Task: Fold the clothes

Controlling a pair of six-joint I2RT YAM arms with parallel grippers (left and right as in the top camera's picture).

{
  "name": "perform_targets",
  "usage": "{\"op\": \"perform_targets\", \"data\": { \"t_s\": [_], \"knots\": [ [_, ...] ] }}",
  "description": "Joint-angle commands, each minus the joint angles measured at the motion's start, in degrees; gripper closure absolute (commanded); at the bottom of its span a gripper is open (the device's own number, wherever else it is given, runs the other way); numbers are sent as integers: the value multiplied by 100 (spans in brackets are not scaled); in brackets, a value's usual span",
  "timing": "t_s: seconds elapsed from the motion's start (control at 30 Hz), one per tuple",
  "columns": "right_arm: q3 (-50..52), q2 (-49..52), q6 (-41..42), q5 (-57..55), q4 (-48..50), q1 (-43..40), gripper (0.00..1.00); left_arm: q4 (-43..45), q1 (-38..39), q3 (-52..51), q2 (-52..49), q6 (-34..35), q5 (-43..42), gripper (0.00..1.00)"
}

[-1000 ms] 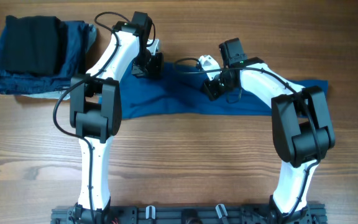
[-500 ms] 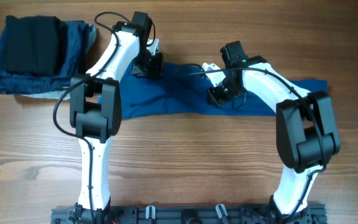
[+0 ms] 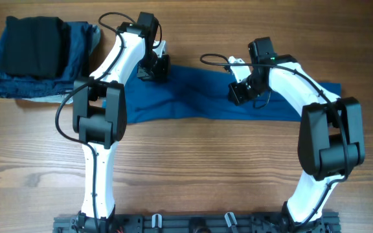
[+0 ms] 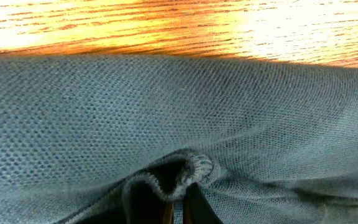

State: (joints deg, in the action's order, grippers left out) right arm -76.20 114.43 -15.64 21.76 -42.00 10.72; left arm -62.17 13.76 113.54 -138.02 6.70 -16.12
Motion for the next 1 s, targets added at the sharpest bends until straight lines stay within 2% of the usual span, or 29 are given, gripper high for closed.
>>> {"op": "perform_targets", "data": {
  "t_s": [0.0,0.17,0.53,0.67,0.8,0.97],
  "knots": [
    [-17,-140,83,-122,-15,28,96,-20,-76,26,-118,13,424,93],
    [232,-133,109,-114,-11,31,96,-20,-76,26,-118,13,424,93],
    [243,-140,260,-256,-861,28,96,-15,-76,26,-118,13,424,93],
    [258,-157,570,-269,-822,28,96,-17,-76,26,-118,13,424,93],
    [-146,-649,1010,-426,-769,-105,96,-20,-76,26,-118,13,424,93],
    [181,-566,1394,-957,-623,-175,96,-17,-76,26,-118,13,424,93]
  ]
}}
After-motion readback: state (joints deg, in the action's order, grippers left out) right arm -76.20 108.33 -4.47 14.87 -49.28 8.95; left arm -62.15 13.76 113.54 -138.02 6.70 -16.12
